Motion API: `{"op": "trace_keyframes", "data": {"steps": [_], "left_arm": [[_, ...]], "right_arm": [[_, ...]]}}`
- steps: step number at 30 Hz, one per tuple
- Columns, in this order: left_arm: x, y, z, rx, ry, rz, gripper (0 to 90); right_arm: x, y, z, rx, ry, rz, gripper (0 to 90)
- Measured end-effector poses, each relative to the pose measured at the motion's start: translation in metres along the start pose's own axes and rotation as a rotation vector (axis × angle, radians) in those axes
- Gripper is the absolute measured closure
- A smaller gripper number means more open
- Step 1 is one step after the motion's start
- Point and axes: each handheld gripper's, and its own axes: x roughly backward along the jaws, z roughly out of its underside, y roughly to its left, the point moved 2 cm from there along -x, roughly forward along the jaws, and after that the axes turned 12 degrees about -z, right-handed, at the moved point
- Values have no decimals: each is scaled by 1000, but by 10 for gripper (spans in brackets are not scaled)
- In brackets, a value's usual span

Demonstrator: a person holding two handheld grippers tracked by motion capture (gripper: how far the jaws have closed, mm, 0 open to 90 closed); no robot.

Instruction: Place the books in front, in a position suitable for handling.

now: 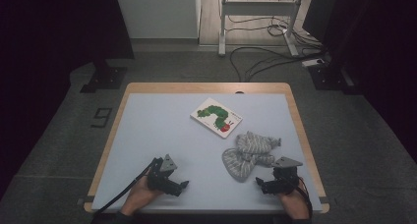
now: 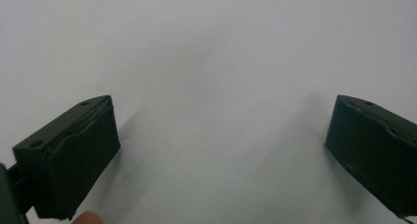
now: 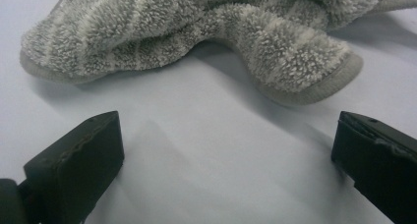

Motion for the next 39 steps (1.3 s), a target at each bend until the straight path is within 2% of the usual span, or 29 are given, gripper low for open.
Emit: {"op": "trace_keyframes", "data": {"steps": [21,28,39], "left_arm": [[-1,1,0,3,0,-1,0],[-1,1,0,3,1,-1,0],[-1,1,0,4,1,0,0]], "right_arm": [[0,1,0,8,-1,2,1],[3,1,0,6,2,-13,21],[22,-1,-18,23,-37,-13,0]]}}
